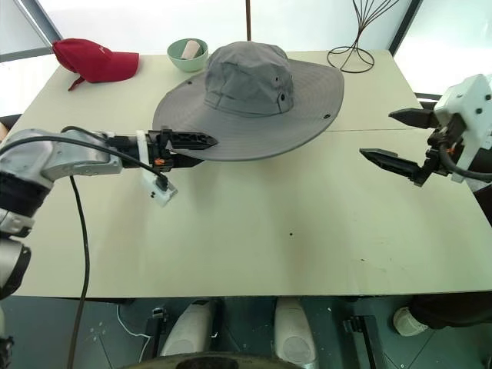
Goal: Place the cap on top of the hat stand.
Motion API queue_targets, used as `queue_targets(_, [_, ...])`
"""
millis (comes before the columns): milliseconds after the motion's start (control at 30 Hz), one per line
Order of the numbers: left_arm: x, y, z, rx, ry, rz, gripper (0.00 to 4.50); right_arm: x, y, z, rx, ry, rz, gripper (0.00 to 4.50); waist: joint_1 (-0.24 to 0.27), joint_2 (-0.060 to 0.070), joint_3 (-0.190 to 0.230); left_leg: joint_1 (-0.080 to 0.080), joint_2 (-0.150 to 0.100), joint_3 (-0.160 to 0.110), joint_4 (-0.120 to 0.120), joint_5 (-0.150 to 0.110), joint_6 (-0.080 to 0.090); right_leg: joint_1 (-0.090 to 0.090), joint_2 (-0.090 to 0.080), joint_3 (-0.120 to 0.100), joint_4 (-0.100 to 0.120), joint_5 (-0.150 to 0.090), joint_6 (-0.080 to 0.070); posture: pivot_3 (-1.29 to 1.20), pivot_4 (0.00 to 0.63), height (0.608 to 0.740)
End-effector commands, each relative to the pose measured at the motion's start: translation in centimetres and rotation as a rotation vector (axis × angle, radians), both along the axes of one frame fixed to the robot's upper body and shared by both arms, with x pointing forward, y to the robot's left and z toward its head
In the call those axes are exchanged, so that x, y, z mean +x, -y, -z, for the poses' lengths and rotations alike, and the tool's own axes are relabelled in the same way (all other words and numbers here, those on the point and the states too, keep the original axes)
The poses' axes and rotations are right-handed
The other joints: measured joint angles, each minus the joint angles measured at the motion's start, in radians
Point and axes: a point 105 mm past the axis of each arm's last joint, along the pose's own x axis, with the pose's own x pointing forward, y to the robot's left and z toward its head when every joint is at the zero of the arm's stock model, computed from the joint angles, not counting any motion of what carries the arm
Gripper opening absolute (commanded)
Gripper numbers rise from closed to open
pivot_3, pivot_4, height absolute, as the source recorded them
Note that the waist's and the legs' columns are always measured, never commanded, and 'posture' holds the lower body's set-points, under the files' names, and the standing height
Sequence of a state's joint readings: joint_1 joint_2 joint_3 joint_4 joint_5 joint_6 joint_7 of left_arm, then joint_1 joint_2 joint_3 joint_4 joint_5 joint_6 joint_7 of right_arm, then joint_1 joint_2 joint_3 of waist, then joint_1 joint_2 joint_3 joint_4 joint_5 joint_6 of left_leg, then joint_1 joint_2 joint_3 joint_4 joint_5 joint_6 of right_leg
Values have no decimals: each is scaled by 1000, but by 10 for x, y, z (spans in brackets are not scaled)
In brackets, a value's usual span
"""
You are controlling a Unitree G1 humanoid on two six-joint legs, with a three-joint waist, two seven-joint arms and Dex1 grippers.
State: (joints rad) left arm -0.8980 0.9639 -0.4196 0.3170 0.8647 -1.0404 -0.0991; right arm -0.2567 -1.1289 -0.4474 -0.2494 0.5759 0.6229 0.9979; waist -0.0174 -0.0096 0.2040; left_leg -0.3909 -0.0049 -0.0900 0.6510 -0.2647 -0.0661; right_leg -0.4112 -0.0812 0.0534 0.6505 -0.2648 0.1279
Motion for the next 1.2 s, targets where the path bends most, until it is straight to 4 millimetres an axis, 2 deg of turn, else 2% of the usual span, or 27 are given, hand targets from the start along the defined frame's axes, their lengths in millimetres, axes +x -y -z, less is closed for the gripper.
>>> queue_targets(33, [-12,-7,-40,-165,28,-31,4437,-2,-7,-5,-81,45,-38,4500,0,0,0,0,0,0,0,0,0,0,0,0,0,0,0,0,150,740])
queue_targets(200, [-30,-16,-55,-274,-35,-69,4437,4,-17,-4,-129,75,-80,4500,0,0,0,0,0,0,0,0,0,0,0,0,1,0,0,0,150,740])
queue_targets(367, [-46,-31,-61,-468,-320,-185,4437,10,-33,-17,-203,164,-148,4500,-13,1,0,1,1,0,-1,0,0,0,0,0,1,0,0,0,150,740])
queue_targets(533, [-60,-47,-66,-661,-688,-338,4437,9,-58,-34,-268,236,-269,4500,-23,1,0,1,1,0,-1,0,0,0,0,0,1,0,0,0,150,740])
queue_targets(633, [-72,-60,-61,-801,-1037,-436,4437,12,-72,-36,-325,269,-333,4500,-31,1,0,1,1,0,-1,0,0,0,0,0,1,0,0,0,150,740])
queue_targets(767, [-94,-81,-71,-1045,-1502,-405,4437,21,-93,-31,-398,323,-407,4500,-35,1,0,2,2,0,-2,0,0,0,1,0,1,-1,-1,0,150,740])
queue_targets(800, [-98,-86,-73,-1081,-1567,-399,4437,23,-97,-30,-408,335,-419,4500,-36,1,0,2,2,0,-2,0,0,0,1,0,1,-1,-1,0,150,740])
queue_targets(933, [-107,-100,-75,-1134,-1637,-418,4437,35,-115,-28,-427,374,-445,4500,-37,1,0,2,1,0,-2,0,0,0,1,0,1,-1,-1,0,150,740])
queue_targets(1067, [-108,-100,-77,-1166,-1650,-405,4437,43,-127,-9,-470,361,-468,4500,-31,1,0,2,1,0,-2,0,0,0,1,0,1,-1,-1,0,150,740])
queue_targets(1133, [-108,-101,-81,-1188,-1646,-385,4500,50,-129,1,-481,351,-451,3933,-28,1,0,2,1,0,-2,0,0,0,1,0,0,-1,-1,0,150,740])
queue_targets(1200, [-106,-102,-83,-1201,-1638,-388,4500,55,-128,7,-494,350,-436,3123,-27,1,0,1,1,0,-2,0,0,0,1,0,0,0,-1,0,150,740])
